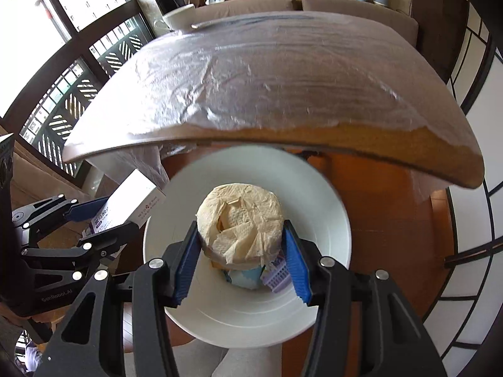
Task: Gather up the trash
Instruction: 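Carry the medicine box and bread lump down over the white bin, then open the left tool dropping the medicine box while the right tool drops the bread into the bin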
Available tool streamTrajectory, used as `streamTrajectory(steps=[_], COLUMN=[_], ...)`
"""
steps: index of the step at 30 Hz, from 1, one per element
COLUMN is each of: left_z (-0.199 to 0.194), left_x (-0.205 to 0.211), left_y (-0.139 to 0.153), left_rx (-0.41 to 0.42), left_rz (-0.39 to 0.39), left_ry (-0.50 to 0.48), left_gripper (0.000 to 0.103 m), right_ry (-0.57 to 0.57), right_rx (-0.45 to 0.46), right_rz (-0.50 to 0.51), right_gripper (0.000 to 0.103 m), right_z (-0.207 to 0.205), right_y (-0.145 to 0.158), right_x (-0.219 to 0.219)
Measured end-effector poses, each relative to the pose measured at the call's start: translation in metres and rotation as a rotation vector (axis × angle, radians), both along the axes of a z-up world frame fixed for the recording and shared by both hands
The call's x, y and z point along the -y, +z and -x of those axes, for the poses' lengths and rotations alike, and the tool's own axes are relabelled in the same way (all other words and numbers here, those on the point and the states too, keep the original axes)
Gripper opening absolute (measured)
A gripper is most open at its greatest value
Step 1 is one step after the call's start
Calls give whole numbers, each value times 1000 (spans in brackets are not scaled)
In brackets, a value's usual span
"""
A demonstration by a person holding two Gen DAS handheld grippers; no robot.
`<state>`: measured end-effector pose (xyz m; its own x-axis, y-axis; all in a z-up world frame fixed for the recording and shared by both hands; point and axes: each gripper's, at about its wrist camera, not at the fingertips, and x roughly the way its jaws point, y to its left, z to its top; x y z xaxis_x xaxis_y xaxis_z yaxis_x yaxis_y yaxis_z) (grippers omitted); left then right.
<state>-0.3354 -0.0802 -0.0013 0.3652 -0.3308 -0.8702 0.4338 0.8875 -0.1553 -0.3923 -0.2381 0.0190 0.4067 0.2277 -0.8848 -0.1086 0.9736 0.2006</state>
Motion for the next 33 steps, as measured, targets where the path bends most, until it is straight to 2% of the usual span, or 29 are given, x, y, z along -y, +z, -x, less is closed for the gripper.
streamTrajectory(steps=[5, 19, 25, 33], left_z=[-6, -18, -23, -27], left_x=[10, 26, 25, 32], left_y=[-23, -81, -99, -106], left_rx=[-38, -129, -155, -168], left_rz=[-35, -146, -167, -187], left_ry=[-11, -10, -12, -29], left_gripper=[52, 52, 52, 52], right_ry=[28, 129, 145, 160], right_rx=[-58, -156, -182, -213], right_rz=[20, 40, 45, 53], right_gripper=[50, 50, 50, 50], right_z=[-1, -19, -27, -29], right_y=[-26, -74, -86, -101], right_x=[2, 3, 0, 7])
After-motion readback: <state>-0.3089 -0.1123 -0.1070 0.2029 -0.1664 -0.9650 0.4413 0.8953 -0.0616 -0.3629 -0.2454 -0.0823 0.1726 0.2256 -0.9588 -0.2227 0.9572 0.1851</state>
